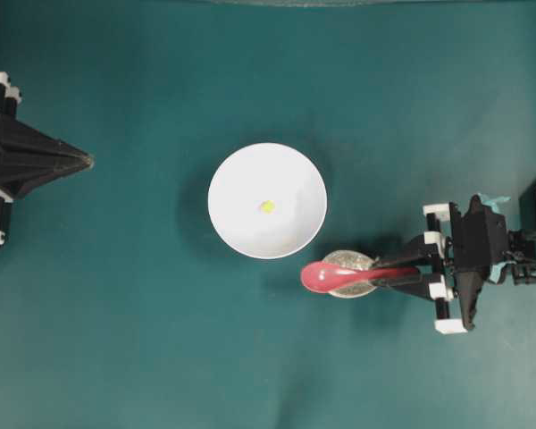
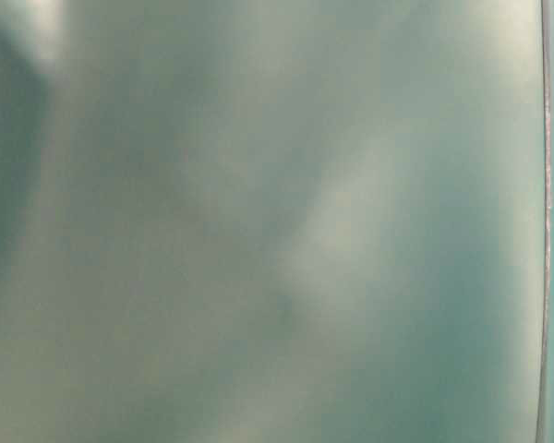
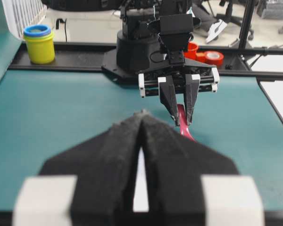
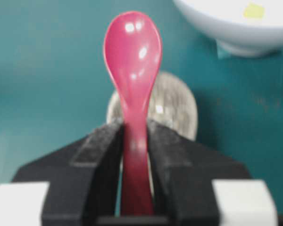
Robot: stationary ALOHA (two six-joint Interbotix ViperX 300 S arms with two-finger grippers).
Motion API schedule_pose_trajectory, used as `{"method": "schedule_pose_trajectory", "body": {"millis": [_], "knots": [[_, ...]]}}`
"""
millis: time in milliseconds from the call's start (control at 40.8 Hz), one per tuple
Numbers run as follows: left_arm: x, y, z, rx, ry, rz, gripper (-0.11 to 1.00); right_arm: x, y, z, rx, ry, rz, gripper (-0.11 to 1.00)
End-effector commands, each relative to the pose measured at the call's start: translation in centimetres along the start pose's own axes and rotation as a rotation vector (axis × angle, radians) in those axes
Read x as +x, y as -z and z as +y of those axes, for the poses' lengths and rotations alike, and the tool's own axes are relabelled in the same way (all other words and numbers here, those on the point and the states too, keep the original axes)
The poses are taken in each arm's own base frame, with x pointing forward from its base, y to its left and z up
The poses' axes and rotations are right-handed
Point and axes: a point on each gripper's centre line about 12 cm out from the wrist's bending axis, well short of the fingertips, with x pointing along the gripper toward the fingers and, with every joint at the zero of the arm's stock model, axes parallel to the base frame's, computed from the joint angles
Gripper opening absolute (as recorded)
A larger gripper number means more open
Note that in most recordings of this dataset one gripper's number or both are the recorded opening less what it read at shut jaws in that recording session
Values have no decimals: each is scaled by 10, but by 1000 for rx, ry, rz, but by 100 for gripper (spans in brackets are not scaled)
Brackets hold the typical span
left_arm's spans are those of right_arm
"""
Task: Scoop the yellow hexagonal prism block from the bowl with a spoon using the right arm.
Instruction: 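Lift the spoon with the right gripper and carry it over the bowl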
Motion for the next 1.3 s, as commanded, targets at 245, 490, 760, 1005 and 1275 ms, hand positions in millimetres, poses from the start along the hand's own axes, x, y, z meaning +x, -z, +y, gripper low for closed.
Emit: {"method": "schedule_pose_trajectory", "body": {"millis": [245, 490, 760, 1005, 1275], "knots": [[-6, -28, -1, 3, 3, -97, -1, 9, -56, 0, 43, -1, -19, 22], [-7, -19, 0, 31, 1, -5, -1, 16, -94, -8, 103, -4, 101, 22], [-7, -13, 0, 37, 1, 51, -1, 20, -122, -30, 173, 22, 257, 22], [-7, -11, 3, 49, -15, 60, -1, 22, -139, -48, 222, 42, 365, 22], [-7, -6, 12, 49, -61, 93, -1, 20, -162, -69, 235, 74, 421, 22]]}}
